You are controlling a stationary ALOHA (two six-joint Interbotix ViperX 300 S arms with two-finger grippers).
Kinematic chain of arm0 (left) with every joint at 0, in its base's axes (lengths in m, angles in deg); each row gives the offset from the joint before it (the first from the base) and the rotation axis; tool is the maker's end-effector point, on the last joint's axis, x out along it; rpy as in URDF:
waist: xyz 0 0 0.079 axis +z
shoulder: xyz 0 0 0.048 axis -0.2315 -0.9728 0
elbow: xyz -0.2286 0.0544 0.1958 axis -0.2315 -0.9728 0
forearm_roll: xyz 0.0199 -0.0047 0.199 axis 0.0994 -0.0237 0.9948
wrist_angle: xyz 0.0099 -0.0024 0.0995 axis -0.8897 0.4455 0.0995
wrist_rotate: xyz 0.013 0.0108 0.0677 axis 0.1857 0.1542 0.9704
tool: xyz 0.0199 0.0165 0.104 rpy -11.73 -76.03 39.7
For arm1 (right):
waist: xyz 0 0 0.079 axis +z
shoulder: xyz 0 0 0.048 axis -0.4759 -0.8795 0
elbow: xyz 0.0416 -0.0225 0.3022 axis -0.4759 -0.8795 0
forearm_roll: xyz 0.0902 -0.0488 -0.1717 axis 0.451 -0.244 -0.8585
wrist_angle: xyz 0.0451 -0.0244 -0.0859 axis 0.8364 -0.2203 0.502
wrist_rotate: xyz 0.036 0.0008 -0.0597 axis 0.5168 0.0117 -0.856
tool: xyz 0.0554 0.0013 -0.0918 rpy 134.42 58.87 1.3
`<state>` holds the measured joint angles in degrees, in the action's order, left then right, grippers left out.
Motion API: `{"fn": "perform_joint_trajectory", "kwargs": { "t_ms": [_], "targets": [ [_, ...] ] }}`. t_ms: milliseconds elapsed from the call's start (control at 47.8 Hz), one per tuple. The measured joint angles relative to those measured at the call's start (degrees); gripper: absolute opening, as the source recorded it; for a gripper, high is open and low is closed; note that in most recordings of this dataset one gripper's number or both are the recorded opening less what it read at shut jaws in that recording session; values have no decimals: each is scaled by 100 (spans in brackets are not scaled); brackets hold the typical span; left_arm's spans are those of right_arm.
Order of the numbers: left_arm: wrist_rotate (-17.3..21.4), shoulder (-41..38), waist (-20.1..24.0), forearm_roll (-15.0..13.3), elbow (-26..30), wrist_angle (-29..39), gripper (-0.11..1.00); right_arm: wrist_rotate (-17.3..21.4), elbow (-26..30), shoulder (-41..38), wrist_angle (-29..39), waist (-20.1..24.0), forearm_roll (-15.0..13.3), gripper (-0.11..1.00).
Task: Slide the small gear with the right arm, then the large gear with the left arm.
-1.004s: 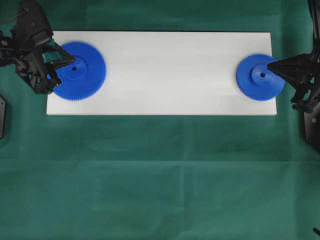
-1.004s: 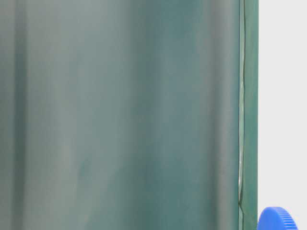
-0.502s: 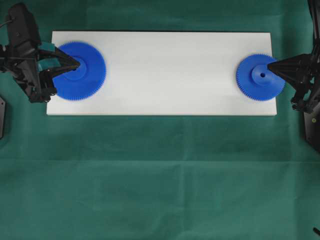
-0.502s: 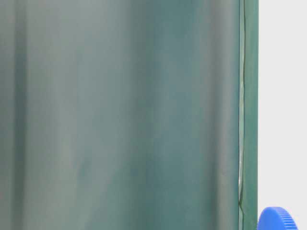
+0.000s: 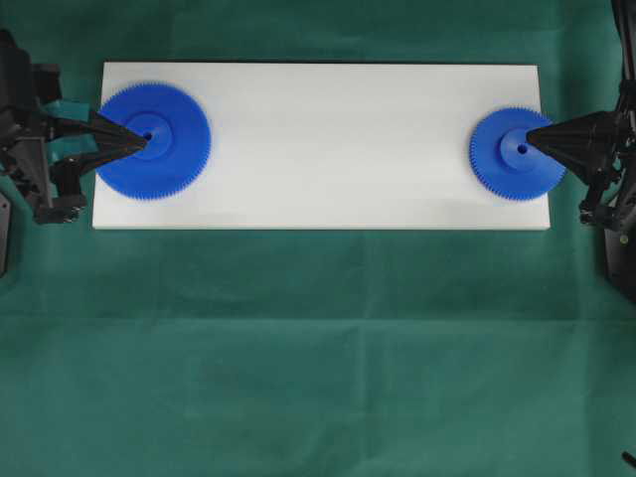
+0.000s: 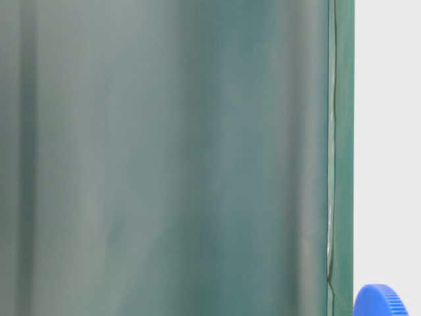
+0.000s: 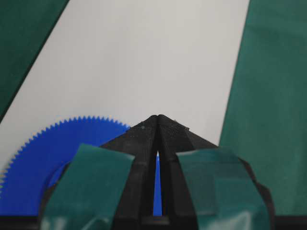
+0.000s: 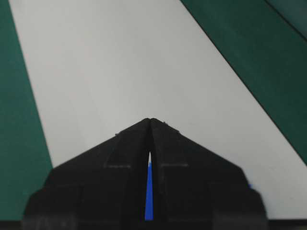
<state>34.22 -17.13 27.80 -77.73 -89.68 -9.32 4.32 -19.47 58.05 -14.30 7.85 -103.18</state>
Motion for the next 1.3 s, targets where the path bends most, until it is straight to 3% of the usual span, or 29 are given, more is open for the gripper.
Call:
{"fn": "perform_joint_trajectory", "kwargs": {
  "t_ms": [544,1297],
  "targets": [
    [-9,299,-413,0,-308,-422,0,0,-26,0,-325,325,0,51],
    [-18,308,-431,0,-325,-457,0,-9,-79,79,-554,431,0,51]
  ]
}}
